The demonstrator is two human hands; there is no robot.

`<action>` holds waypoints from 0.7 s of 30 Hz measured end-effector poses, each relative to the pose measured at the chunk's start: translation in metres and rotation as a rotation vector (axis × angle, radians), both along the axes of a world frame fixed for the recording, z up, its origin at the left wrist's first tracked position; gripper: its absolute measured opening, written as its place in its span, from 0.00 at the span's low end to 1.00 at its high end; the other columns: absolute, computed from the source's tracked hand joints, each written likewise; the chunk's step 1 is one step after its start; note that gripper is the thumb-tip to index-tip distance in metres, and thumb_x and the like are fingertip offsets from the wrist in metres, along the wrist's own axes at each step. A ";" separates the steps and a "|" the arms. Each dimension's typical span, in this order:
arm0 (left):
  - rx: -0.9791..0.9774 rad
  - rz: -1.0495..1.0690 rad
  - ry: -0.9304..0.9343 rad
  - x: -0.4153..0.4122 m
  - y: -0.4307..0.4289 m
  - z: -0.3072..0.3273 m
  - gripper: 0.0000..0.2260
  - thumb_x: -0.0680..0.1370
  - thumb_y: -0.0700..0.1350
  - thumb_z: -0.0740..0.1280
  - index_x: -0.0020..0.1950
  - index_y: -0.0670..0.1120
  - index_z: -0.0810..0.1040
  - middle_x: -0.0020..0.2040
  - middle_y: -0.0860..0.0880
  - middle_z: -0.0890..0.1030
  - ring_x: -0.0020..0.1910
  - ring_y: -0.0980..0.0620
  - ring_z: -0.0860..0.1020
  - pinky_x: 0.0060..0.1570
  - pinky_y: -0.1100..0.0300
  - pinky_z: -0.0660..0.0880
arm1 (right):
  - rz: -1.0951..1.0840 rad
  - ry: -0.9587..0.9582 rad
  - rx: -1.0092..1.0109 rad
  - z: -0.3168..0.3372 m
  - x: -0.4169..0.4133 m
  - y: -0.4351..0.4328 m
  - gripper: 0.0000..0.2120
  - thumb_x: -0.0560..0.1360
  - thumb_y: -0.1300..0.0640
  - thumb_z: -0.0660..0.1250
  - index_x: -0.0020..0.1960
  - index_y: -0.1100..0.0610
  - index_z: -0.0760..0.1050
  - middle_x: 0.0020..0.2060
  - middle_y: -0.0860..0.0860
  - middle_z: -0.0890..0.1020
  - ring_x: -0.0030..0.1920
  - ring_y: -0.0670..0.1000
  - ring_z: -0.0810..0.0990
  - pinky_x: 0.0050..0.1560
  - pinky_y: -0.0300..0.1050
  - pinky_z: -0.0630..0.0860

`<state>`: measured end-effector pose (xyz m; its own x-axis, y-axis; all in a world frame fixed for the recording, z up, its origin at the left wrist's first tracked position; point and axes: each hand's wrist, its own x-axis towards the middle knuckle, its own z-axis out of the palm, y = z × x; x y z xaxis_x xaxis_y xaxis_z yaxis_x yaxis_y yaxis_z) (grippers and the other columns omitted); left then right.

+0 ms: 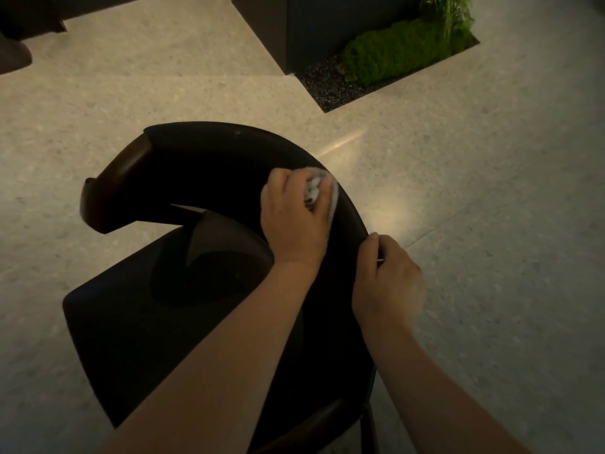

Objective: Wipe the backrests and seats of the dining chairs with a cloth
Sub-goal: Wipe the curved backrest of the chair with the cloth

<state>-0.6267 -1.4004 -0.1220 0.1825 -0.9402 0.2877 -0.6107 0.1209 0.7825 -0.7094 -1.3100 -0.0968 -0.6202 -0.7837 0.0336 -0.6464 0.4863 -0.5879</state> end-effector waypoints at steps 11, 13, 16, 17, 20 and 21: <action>0.098 0.112 0.258 0.017 0.027 -0.024 0.06 0.80 0.51 0.63 0.49 0.49 0.71 0.52 0.50 0.71 0.48 0.68 0.71 0.47 0.78 0.67 | 0.010 -0.026 -0.010 -0.004 0.000 0.000 0.18 0.81 0.47 0.53 0.40 0.52 0.75 0.28 0.43 0.73 0.27 0.43 0.70 0.29 0.37 0.59; 0.041 0.075 0.263 -0.001 0.026 -0.014 0.10 0.80 0.53 0.61 0.51 0.47 0.73 0.52 0.51 0.71 0.48 0.60 0.72 0.48 0.72 0.69 | 0.004 -0.030 -0.018 -0.004 0.000 0.000 0.19 0.79 0.45 0.51 0.39 0.52 0.74 0.28 0.44 0.73 0.27 0.43 0.71 0.29 0.37 0.59; 0.036 0.105 0.258 -0.012 0.024 -0.015 0.15 0.81 0.52 0.58 0.51 0.41 0.76 0.51 0.47 0.72 0.49 0.50 0.73 0.50 0.57 0.72 | 0.002 -0.045 -0.028 -0.005 -0.001 0.001 0.21 0.79 0.44 0.49 0.40 0.53 0.76 0.29 0.44 0.73 0.28 0.43 0.71 0.30 0.37 0.59; 0.042 0.115 0.265 -0.012 0.024 -0.019 0.16 0.80 0.52 0.57 0.51 0.40 0.76 0.51 0.45 0.73 0.49 0.49 0.73 0.51 0.55 0.73 | 0.001 -0.049 -0.035 -0.006 -0.001 0.001 0.21 0.79 0.45 0.50 0.41 0.53 0.76 0.29 0.44 0.74 0.28 0.42 0.71 0.30 0.37 0.60; 0.049 0.128 0.282 -0.010 0.024 -0.030 0.16 0.80 0.52 0.57 0.50 0.40 0.75 0.50 0.46 0.72 0.48 0.49 0.74 0.49 0.54 0.73 | -0.011 -0.061 -0.043 -0.007 -0.003 0.001 0.18 0.80 0.46 0.52 0.41 0.53 0.76 0.28 0.43 0.72 0.28 0.43 0.70 0.30 0.38 0.60; 0.054 0.133 0.285 -0.009 0.024 -0.033 0.16 0.80 0.53 0.57 0.49 0.41 0.75 0.49 0.47 0.72 0.47 0.49 0.74 0.48 0.56 0.73 | -0.010 -0.065 -0.041 -0.008 -0.003 0.001 0.18 0.81 0.47 0.52 0.41 0.53 0.75 0.28 0.43 0.71 0.28 0.43 0.70 0.30 0.38 0.60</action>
